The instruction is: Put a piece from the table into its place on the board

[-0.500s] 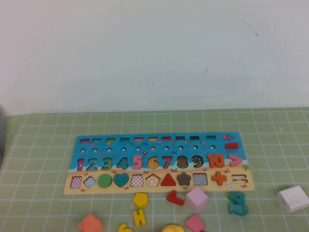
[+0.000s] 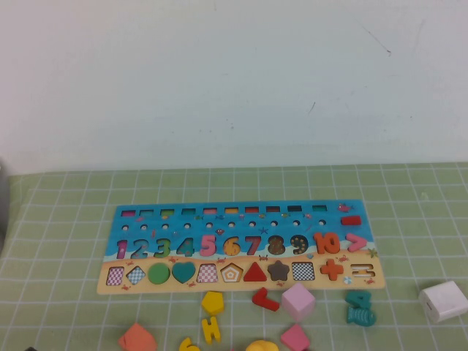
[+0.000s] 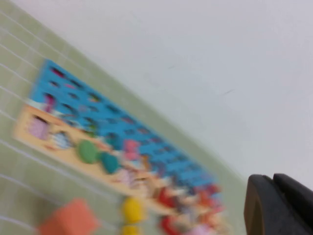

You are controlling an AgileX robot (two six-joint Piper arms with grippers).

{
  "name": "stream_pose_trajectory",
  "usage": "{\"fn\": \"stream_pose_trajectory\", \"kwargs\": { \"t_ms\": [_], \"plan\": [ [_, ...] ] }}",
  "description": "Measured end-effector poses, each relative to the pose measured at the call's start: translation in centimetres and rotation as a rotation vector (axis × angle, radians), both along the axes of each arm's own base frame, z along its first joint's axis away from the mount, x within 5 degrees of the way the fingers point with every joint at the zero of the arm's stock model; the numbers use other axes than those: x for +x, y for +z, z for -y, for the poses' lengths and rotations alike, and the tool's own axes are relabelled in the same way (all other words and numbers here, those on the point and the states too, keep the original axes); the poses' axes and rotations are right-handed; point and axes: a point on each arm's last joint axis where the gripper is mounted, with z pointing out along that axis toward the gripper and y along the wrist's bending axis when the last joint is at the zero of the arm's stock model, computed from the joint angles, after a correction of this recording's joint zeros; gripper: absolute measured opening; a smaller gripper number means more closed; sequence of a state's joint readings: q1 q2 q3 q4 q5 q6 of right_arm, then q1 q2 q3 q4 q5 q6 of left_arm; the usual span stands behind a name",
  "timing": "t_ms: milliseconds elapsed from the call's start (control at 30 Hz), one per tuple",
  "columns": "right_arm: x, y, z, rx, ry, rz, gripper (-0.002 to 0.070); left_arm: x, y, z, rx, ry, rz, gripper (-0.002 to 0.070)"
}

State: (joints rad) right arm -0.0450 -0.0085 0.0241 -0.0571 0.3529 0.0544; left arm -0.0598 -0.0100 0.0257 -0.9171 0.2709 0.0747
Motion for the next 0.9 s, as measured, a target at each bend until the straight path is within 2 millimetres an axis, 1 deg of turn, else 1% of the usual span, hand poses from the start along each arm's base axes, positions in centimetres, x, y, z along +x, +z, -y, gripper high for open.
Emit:
{"fn": "stream_pose_trajectory", "kwargs": {
  "t_ms": [67, 167, 333, 600, 667, 733, 833, 900],
  "plan": [
    [0.0, 0.0, 0.0, 0.000, 0.000, 0.000, 0.0073, 0.0, 0.3, 0.1, -0.105, 0.000, -0.001, -0.0001],
    [0.0, 0.0, 0.0, 0.000, 0.000, 0.000, 0.0073, 0.0, 0.5, 0.1, -0.192, 0.006, 0.001, -0.0001],
    [0.0, 0.0, 0.0, 0.000, 0.000, 0.000, 0.0073, 0.1, 0.7, 0.0, -0.245, 0.022, 0.009, -0.0001],
    [0.0, 0.0, 0.0, -0.001, 0.000, 0.000, 0.0073, 0.3, 1.2, -0.7, -0.308, 0.099, 0.048, -0.0001],
    [0.0, 0.0, 0.0, -0.001, 0.000, 0.000, 0.0073, 0.3, 1.2, -0.8, -0.294, 0.103, 0.055, -0.0001],
    [0.0, 0.0, 0.0, -0.001, 0.000, 0.000, 0.0073, 0.1, 2.0, -0.6, -0.224, 0.083, 0.093, -0.0001],
    [0.0, 0.0, 0.0, -0.001, 0.000, 0.000, 0.0073, -0.4, 4.7, -0.2, -0.075, 0.017, 0.180, -0.0001],
    [0.0, 0.0, 0.0, -0.001, 0.000, 0.000, 0.0073, -0.4, 6.5, 0.2, 0.026, -0.031, 0.196, -0.0001]
  ]
}}
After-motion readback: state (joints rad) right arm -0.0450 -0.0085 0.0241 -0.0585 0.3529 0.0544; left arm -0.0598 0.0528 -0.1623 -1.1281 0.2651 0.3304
